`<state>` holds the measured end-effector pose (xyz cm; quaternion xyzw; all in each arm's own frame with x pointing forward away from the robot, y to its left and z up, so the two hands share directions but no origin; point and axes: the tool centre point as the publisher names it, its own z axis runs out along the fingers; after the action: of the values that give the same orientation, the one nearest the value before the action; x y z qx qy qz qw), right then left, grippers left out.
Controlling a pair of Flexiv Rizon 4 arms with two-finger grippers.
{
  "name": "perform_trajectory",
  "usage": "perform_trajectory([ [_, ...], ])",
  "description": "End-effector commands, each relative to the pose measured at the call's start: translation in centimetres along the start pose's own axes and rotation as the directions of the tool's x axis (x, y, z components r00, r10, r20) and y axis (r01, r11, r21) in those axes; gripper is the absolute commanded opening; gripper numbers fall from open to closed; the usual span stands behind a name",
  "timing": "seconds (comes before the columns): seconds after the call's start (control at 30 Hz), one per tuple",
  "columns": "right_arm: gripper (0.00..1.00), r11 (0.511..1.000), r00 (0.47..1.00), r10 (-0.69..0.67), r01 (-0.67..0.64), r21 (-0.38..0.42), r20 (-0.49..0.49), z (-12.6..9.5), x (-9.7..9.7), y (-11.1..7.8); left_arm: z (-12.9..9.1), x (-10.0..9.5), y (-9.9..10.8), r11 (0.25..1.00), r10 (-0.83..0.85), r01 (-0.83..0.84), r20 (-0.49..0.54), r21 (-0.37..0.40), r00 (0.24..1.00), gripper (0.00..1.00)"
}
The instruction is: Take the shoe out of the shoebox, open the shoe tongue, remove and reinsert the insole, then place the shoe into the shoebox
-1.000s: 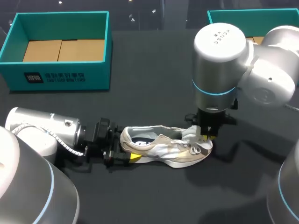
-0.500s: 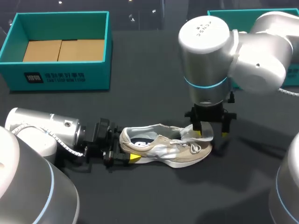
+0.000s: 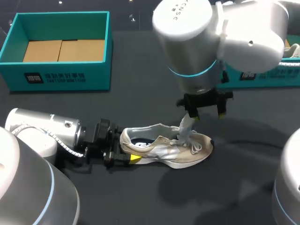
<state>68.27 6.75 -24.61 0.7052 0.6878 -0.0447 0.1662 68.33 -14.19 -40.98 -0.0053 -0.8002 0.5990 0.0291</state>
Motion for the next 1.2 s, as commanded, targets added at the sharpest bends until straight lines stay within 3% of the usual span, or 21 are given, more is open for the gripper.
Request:
perform_trajectory([
  [0.03, 0.58, 0.998, 0.998, -0.061, 0.061, -0.025, 0.021, -4.0, 0.5, 0.3, 0.1, 0.0, 0.0, 1.0, 0.0, 0.0, 0.001, -0.001, 1.0, 0.0],
  [0.4, 0.34, 0.947, 0.949, -0.314, 0.311, -0.079, -0.032, -8.2, 2.0, 1.2, 0.1, 0.0, 0.0, 1.0, 0.0, 0.0, 0.001, -0.001, 1.0, 0.0],
  [0.47, 0.24, 0.923, 0.925, -0.378, 0.372, -0.095, -0.05, -8.9, 2.6, 1.4, 0.1, 0.0, 0.0, 1.0, 0.0, 0.0, 0.001, -0.001, 1.0, 0.0],
  [0.53, 0.02, 0.902, 0.903, -0.426, 0.418, -0.106, -0.061, -9.4, 3.3, 1.4, 0.1, 0.0, 0.0, 1.0, 0.0, 0.0, 0.001, -0.001, 1.0, 0.0],
  [0.57, 0.0, 0.889, 0.889, -0.453, 0.445, -0.11, -0.063, -9.6, 3.7, 1.5, 0.1, 0.0, 0.0, 1.0, 0.0, 0.0, 0.001, -0.001, 1.0, 0.0],
  [0.77, 0.0, 0.747, 0.751, -0.658, 0.642, -0.175, -0.052, -11.3, 6.3, 1.5, 0.1, 0.0, 0.0, 1.0, 0.0, 0.0, 0.001, -0.001, 1.0, 0.0],
  [0.9, 0.0, 0.585, 0.574, -0.811, 0.783, -0.212, -0.114, -11.4, 8.1, 1.5, 0.1, 0.0, 0.0, 1.0, 0.0, 0.0, 0.001, -0.001, 1.0, 0.0],
  [1.2, 0.0, 0.585, 0.574, -0.811, 0.783, -0.212, -0.114, -11.4, 8.1, 1.5, 0.1, 0.0, 0.0, 1.0, 0.0, 0.0, 0.001, -0.001, 1.0, 0.0],
])
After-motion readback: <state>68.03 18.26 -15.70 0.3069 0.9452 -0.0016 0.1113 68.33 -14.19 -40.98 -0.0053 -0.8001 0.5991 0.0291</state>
